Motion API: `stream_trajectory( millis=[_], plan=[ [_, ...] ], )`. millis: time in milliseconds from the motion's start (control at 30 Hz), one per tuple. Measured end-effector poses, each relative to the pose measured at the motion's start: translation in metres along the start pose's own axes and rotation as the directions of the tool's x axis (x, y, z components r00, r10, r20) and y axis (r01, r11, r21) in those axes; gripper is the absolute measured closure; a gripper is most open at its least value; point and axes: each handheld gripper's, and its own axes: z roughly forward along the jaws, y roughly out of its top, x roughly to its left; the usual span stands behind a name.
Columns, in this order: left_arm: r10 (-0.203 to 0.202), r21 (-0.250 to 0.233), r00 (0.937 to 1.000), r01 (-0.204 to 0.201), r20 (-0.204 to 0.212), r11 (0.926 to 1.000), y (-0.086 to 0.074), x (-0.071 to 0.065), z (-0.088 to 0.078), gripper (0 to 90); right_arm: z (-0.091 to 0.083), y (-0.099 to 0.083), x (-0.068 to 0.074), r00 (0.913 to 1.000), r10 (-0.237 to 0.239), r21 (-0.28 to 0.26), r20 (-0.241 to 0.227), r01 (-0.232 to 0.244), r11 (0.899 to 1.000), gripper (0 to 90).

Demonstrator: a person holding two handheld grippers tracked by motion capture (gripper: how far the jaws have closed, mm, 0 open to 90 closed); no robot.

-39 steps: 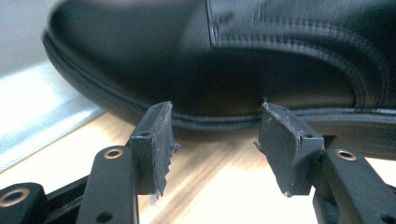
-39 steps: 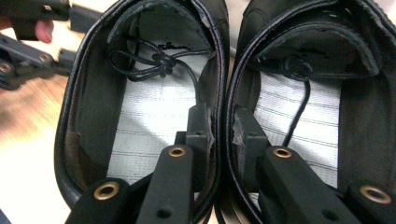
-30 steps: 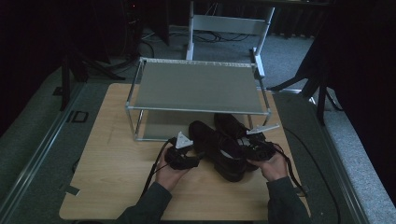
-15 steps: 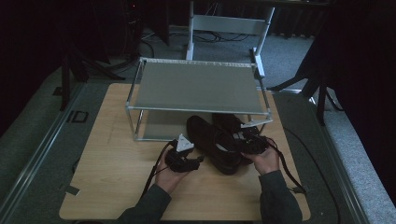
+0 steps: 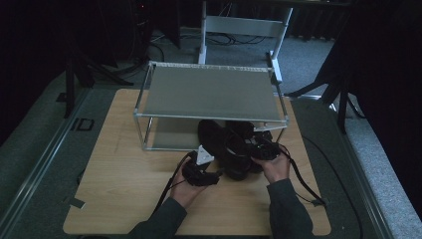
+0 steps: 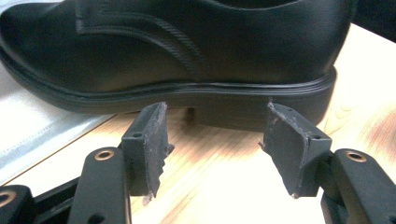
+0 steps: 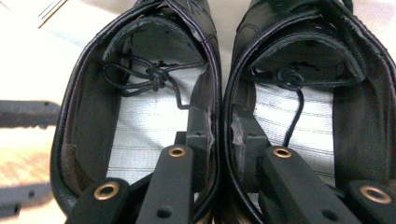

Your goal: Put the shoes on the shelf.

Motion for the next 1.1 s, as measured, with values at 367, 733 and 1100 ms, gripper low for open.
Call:
stream_trajectory(
  millis=[367,733,1100],
  plan=[
    [0.033,0.002,0.9993,-0.033,-0.016,0.9994,0.006,-0.011,0.009,37.4,0.009,0.009,0.01,0.996,0.014,-0.052,0.088,-0.009,0.999,79.6],
    [0.035,0.009,0.9984,-0.035,-0.044,0.9994,0.011,-0.011,0.019,37.9,0.019,0.013,0.019,0.9917,0.059,-0.122,0.114,-0.045,0.992,79.5],
    [0.044,0.028,0.998,-0.043,-0.044,0.9987,0.01,-0.01,0.026,37.9,0.025,0.011,0.022,0.989,0.044,-0.13,0.141,-0.025,0.991,81.0]
  ],
)
